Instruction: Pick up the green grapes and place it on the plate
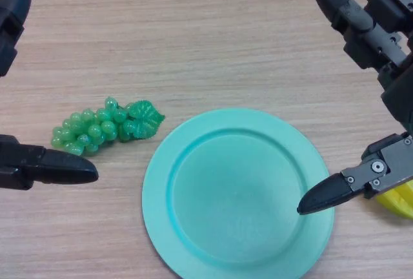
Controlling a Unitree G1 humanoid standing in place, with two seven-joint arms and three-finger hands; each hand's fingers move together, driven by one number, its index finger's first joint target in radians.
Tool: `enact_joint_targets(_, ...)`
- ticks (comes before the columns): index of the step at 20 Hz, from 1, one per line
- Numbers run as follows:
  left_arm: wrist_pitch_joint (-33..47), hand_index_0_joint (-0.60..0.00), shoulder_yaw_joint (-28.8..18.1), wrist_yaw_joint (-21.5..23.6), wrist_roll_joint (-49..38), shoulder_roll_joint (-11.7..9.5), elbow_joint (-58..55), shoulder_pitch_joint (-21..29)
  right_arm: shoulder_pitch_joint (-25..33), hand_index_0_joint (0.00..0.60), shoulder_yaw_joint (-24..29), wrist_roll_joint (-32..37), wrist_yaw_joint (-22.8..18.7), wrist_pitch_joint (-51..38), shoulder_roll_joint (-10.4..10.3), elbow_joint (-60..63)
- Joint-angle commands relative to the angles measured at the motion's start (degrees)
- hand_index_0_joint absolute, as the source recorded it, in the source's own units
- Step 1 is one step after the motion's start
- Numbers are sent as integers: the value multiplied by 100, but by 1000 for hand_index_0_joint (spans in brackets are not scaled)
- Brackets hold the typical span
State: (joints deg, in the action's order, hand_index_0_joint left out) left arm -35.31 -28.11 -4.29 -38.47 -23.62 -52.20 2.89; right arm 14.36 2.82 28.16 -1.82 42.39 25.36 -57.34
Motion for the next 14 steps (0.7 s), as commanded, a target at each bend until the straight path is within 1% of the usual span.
enact_joint_targets(1, 850, 0, -342, -13, 58, -186, -185, 153, 131, 0, 419, -423, 96, -564, -13, -266)
enact_joint_targets(4, 846, 0, -331, -26, 87, -162, -240, 125, 43, 0, 450, -343, 77, -624, 33, -266)
enact_joint_targets(6, 819, 0, -330, 5, 62, -121, -294, 97, 13, 0, 491, -210, -14, -676, 142, -266)
enact_joint_targets(7, 847, 0, -319, 6, 81, -97, -279, 83, -14, 0, 487, -138, -94, -726, 235, -266)
enact_joint_targets(9, 912, 0, -228, -54, 281, -117, -92, 113, -59, 0, 488, -20, -204, -810, 322, -266)
enact_joint_targets(10, 1022, 0, -115, -90, 510, -107, 38, 138, -95, 0, 509, 25, -230, -848, 343, -266)
enact_joint_targets(11, 1321, 0, 133, -212, 1055, -83, 329, 204, -142, 0, 550, 104, -287, -875, 399, -266)
enact_joint_targets(12, 1538, 0, 263, -289, 1439, -67, 543, 234, -140, 0, 563, 134, -328, -864, 427, -266)
enact_joint_targets(13, 1767, 0, 349, -356, 1836, -30, 932, 361, -153, 0, 565, 162, -388, -892, 469, -266)
enact_joint_targets(14, 1866, 0, 387, -370, 2037, -56, 1164, 428, -180, 0, 552, 137, -398, -937, 487, -266)
